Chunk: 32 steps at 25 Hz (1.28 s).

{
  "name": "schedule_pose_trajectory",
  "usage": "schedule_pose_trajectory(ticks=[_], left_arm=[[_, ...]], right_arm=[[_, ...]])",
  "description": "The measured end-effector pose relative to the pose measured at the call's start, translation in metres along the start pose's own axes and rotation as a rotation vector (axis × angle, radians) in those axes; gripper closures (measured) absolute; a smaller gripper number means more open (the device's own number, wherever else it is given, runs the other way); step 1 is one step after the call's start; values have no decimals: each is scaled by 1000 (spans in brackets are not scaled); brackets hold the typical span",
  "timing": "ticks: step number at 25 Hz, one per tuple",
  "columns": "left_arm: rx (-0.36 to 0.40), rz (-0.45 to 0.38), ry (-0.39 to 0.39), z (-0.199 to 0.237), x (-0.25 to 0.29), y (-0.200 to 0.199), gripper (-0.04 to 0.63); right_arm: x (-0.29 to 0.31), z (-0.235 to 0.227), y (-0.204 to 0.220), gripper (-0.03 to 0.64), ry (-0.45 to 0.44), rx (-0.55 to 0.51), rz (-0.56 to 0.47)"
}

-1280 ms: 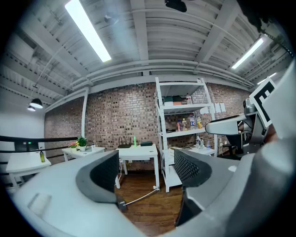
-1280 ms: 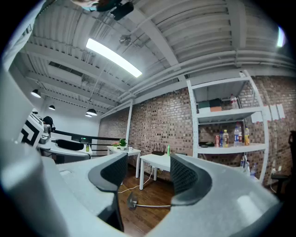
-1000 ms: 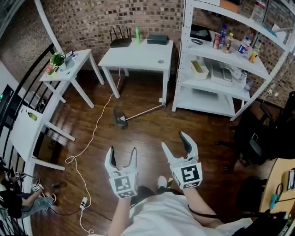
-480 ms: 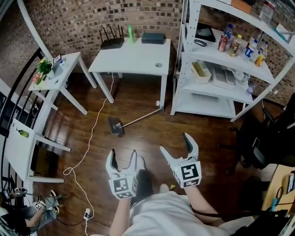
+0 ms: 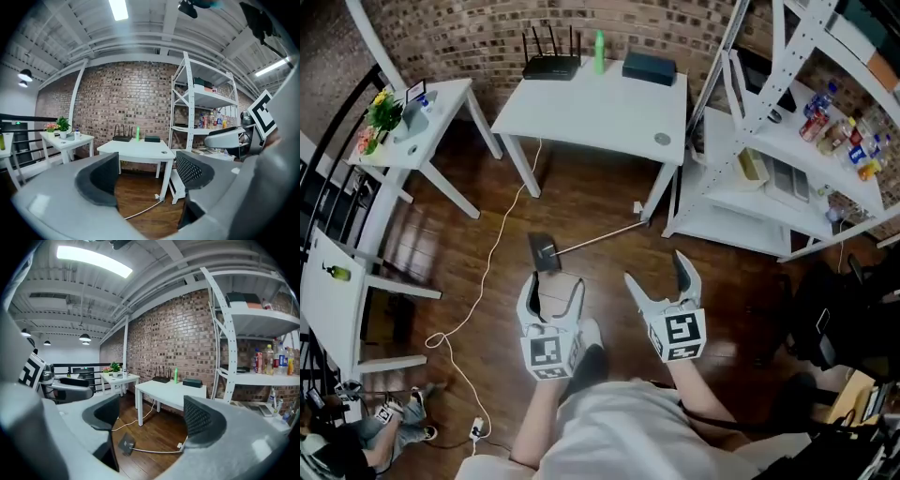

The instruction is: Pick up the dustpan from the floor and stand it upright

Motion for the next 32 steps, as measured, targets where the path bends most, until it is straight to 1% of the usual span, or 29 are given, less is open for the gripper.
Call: schedule_pose_trajectory(ticks=[2,5,8,10,13,18,21,26,29,31,32], left_arm=[[-9,18,0,16,12,6,202],[-24,68,28,35,37,23,202],[-29,109,23,52,54,35,199],[-40,131,17,54,61,43,202],[-51,158,34,46,88,54,202],[-67,240,58,40,113,85,206],[-55,283,59,43,136,109,204],[-32,364,68,41,162,154,206],[-5,402,97,40,180,180,206],[-14,425,102,39,193,197,206],[-34,442,101,37,198,207,207]], right_arm=[[22,3,1,213,-9,1,21],[44,0,0,213,-3,14,36],[55,-4,4,213,6,17,71],[59,-11,11,213,9,28,92],[77,-29,20,215,-6,36,117],[110,-41,39,215,-84,15,171],[135,-53,62,215,-108,16,205],[160,-65,119,215,-133,71,309],[179,-69,149,215,-147,103,322],[191,-72,167,215,-169,103,328],[196,-73,178,215,-182,103,338]])
Point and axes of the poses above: the fingertips, and each gripper's own axes: x forward along the fingers, z to its left, y out of its underside, the point moved 6 cm from there along -x, backward along the fingers, and after that the axes turned 5 degrees about -y, right-handed, at the moved point
